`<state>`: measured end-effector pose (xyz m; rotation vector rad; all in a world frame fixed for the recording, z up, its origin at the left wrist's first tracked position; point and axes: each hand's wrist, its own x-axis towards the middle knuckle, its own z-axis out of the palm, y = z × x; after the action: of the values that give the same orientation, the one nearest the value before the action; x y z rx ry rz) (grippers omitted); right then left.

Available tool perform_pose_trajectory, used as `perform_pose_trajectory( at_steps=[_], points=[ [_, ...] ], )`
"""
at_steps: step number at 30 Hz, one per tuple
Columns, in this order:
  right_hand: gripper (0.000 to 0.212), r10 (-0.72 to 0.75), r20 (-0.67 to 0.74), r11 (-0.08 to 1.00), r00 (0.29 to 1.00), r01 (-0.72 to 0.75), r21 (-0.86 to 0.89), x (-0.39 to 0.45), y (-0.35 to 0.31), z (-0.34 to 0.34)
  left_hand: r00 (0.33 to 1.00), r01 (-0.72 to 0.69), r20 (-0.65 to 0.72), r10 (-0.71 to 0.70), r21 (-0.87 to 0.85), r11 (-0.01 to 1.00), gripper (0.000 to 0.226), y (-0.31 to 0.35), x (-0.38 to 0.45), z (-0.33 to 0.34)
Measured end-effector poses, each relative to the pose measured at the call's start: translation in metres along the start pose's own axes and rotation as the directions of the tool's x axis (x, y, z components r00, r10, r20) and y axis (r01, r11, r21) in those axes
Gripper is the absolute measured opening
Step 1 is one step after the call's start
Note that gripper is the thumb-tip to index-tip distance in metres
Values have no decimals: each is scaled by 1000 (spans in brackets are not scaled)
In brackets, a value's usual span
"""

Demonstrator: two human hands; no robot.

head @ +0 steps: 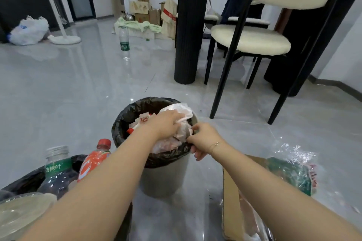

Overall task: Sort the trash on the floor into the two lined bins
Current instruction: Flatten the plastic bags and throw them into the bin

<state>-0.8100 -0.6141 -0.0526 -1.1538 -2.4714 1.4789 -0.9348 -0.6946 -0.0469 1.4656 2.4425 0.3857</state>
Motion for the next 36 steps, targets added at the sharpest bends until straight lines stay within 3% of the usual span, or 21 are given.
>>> perform_pose_trajectory(
  at_steps=[5, 8, 11, 14, 17, 20, 23, 25, 28, 30, 33, 36],
  points=[
    [30, 19, -30, 967, 999, -11, 256, -10, 6, -4, 990, 35, 129, -62, 202, 979, 44, -9, -3, 8],
    [24, -83, -187, 938, 979, 140, 316, -19, 18, -9, 978, 61, 178, -111, 262, 963, 46, -10, -5, 15],
    [18, -215, -358, 885, 909, 336, 322, -34, 30, -18, 972, 67, 196, -132, 304, 950, 50, -10, -1, 16],
    [18, -251, -479, 844, 841, 433, 318, -51, 45, -19, 972, 76, 196, -130, 260, 963, 57, -15, 0, 18],
    [25, -134, -493, 889, 860, 324, 324, -51, 65, -15, 983, 71, 157, -95, 156, 985, 62, -17, -8, 28],
    [28, -85, -401, 980, 912, 148, 131, -36, 68, -21, 989, 32, 135, -54, 159, 987, 55, -19, -16, 43],
    [45, -253, -364, 965, 896, 208, -158, -22, 39, -31, 986, 6, 161, -29, 145, 989, 51, -16, -22, 52],
    [60, -363, -235, 845, 902, 212, -491, -9, 16, -31, 986, -16, 166, -6, 127, 992, 49, -13, -27, 53],
    [61, -327, -63, 508, 943, 120, -853, 8, 2, -21, 987, -22, 159, 9, 81, 996, 47, -11, -32, 55],
    [47, -307, -45, 434, 951, 98, -895, 11, -1, -15, 990, -20, 143, 9, 71, 997, 46, -13, -33, 57],
    [30, -318, -43, 411, 947, 97, -906, 4, -7, -13, 989, -49, 140, 40, 63, 997, 45, -15, -33, 60],
    [21, -352, -68, 453, 934, 106, -885, -2, -6, -17, 981, -72, 183, 66, 30, 997, 46, -18, -33, 62]
  ],
)
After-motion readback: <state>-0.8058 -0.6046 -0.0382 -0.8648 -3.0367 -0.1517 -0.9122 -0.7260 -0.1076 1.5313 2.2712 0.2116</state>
